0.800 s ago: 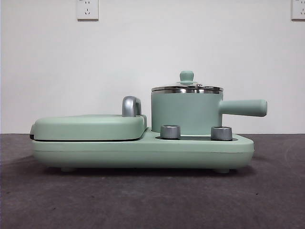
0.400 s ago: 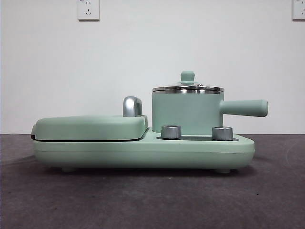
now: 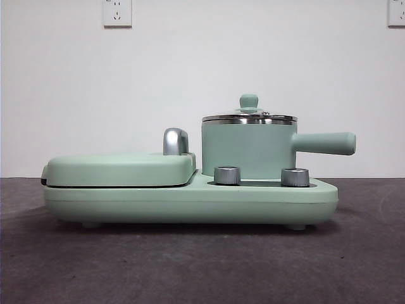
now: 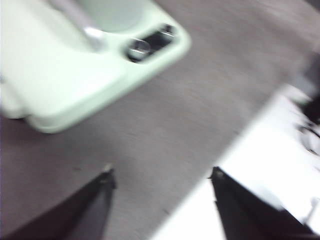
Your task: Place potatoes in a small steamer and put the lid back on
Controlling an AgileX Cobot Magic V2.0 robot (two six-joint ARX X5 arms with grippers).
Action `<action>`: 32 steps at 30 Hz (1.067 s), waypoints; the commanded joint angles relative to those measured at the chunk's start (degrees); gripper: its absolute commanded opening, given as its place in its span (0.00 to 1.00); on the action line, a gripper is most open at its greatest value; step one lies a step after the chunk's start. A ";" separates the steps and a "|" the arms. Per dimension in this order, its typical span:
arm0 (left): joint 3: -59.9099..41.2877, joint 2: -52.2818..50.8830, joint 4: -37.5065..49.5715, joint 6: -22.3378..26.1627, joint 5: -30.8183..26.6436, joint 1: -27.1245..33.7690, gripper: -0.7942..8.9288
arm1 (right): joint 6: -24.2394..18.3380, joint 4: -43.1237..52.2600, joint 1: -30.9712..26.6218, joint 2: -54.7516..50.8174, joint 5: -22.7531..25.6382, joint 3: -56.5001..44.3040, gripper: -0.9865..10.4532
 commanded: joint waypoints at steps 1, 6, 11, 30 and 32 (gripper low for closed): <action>-4.11 -2.56 4.92 -2.80 -0.57 -0.09 0.10 | -1.66 0.55 0.31 0.24 -0.15 0.46 0.09; -6.86 -5.03 4.83 -4.24 -0.57 -0.11 0.10 | -1.97 0.59 0.28 0.20 -0.20 0.48 0.10; -6.86 -5.11 4.13 -4.22 -0.57 -0.11 0.10 | -1.99 0.63 0.28 0.20 -0.15 0.48 0.10; -7.52 -7.32 7.08 -2.73 -0.76 4.46 0.10 | -1.99 0.63 0.28 0.20 -0.17 0.48 0.10; -8.94 -8.50 8.66 -2.21 -0.76 6.97 0.10 | -1.99 0.63 0.28 0.20 -0.17 0.48 0.10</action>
